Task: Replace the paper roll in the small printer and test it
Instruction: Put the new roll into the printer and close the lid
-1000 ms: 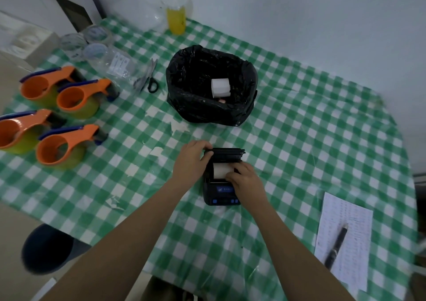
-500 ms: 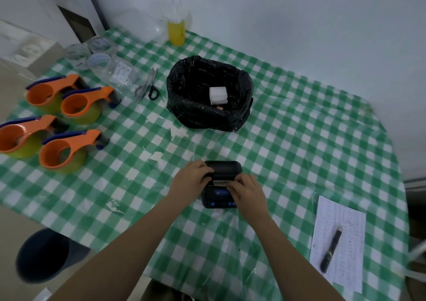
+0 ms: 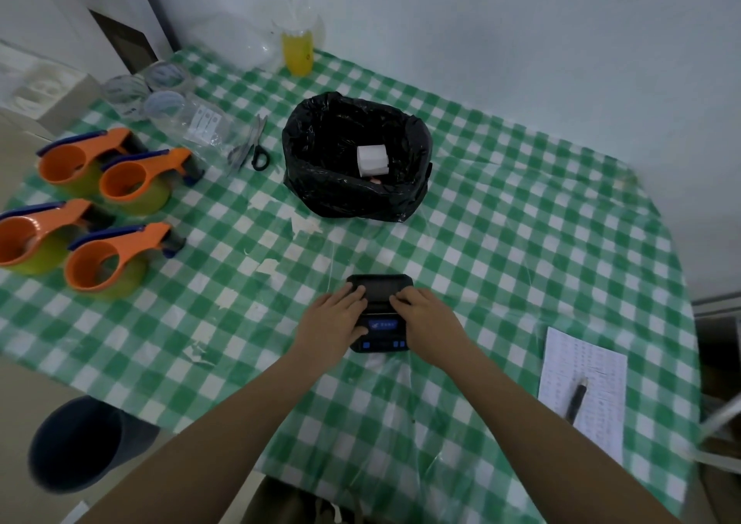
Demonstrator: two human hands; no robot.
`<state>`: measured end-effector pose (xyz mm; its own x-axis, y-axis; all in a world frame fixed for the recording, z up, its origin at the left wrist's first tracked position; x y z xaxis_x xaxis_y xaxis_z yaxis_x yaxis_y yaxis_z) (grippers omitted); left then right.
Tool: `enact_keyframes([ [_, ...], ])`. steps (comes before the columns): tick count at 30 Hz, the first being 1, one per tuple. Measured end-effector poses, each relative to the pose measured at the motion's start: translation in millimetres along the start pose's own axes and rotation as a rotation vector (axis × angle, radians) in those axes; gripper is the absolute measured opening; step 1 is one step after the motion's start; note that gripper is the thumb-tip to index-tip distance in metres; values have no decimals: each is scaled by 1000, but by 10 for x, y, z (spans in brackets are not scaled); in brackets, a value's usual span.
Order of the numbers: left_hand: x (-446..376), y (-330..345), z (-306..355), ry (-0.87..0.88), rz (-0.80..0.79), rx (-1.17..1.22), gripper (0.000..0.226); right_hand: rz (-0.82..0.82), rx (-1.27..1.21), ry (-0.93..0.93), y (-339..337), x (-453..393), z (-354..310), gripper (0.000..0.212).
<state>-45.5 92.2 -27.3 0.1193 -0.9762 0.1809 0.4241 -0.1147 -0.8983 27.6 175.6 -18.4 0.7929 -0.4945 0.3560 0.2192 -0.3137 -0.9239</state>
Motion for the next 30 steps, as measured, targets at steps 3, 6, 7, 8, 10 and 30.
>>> enact_keyframes([
  [3,-3,3,-27,1,5,37,51,18,-81,60,-57,-49,11,42],
  [6,3,12,-47,-12,28,51,52,120,-86,32,-167,-45,-28,23],
  [7,4,16,-46,-19,27,55,52,156,-62,9,-177,-25,-39,20],
  [8,7,27,-44,-23,25,59,52,183,-44,-3,-165,-7,-29,18],
  [10,4,44,-49,-27,11,53,53,215,-2,-6,-125,28,-7,13],
  [30,-7,23,-51,-36,-3,42,52,54,-65,49,-59,-5,-17,44],
])
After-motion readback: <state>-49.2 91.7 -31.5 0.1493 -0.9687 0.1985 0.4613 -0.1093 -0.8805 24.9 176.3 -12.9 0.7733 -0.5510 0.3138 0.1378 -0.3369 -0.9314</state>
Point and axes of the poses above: each hand's wrist, its own x-axis away from the middle knuckle, its own y-axis out of the palm, z = x × y, the point moved 9 cm from there along -x, towards the middle knuckle, and after that the axes turned 15 degrees about y, right-handed, at the moved point
